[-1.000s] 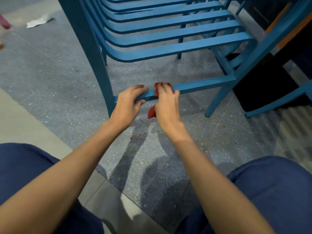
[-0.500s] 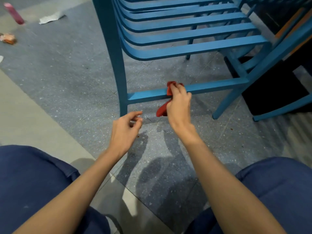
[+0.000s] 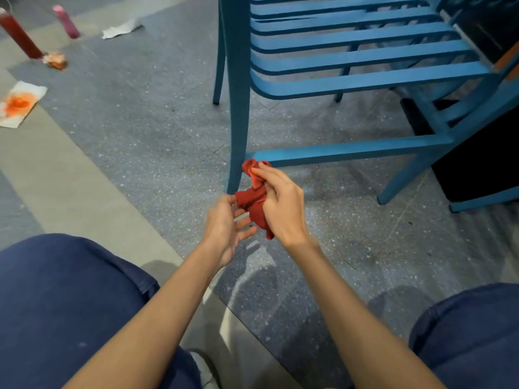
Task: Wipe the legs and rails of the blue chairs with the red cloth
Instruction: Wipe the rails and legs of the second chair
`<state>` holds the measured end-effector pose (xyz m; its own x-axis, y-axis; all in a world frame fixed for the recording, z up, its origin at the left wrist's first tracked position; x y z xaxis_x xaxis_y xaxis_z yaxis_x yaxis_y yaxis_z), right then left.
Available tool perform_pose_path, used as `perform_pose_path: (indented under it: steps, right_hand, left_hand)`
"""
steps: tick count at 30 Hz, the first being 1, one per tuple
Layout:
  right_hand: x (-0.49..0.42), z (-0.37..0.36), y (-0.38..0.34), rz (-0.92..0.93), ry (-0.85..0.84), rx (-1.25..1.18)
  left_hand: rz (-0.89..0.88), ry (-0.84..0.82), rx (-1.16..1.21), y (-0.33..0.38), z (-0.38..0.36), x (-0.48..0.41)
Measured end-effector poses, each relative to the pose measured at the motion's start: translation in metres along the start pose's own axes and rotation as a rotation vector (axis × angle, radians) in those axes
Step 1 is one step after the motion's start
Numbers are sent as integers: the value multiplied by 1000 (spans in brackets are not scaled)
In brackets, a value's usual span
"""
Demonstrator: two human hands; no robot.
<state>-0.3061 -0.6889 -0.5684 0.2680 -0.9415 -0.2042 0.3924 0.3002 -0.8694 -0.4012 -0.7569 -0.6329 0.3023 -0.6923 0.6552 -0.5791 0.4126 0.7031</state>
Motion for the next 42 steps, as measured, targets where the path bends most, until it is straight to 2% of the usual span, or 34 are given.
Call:
perform_pose_path:
  steps: [2,6,10,14,17,19,21,25,30,32,36,38,42]
  right_hand:
    - [11,-7,2,-35,-58,-41]
    - [32,-26,11,-192,-250,-56]
    - [31,-31,4,-270,-320,-139]
    - [2,-21,-1,-190,-263,-92]
    - [-25,6,-4,-96,-48,56]
    - [-40,19,-11,35,48,208]
    - [-51,15,-16,164,-5,380]
    - [-54,-20,-8,345,-287,560]
    - [-53,-29,6,394,-224,548]
    - [-53,-27,4,418,-188,538]
    - [-53,-28,3,449,-182,546]
    - [-55,-28,3,437,-177,548]
    - [-53,-30,3,413,-155,534]
  left_hand:
    - [55,-60,89,0,-1,3]
    - [49,-149,102,0,-4,4]
    - [15,-148,146,5,4,0]
    - [33,-43,272,11,28,-10]
    - [28,131,311,7,61,-35]
    - [-39,246,322,8,78,-51]
    - [-120,339,327,10,87,-63]
    - [-193,455,229,-3,104,-96]
    - [-82,405,138,-43,109,-141]
    - [-107,371,58,-57,108,-158]
    - [-182,307,-285,-82,110,-190]
    - [-204,295,-353,-97,114,-207]
    - [-214,241,-264,-84,101,-184]
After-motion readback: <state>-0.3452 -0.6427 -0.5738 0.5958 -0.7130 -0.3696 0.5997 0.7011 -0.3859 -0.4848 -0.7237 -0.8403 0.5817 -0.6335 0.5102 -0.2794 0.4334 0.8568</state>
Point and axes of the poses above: each hand's wrist, its own x-axis away from the middle knuckle, its own z-axis out of the back of the hand, y = z × x, the point moved 7 cm from there along -x, towards the middle knuckle, and after that the axes turned 1 degree about x, right-handed, at the moved point
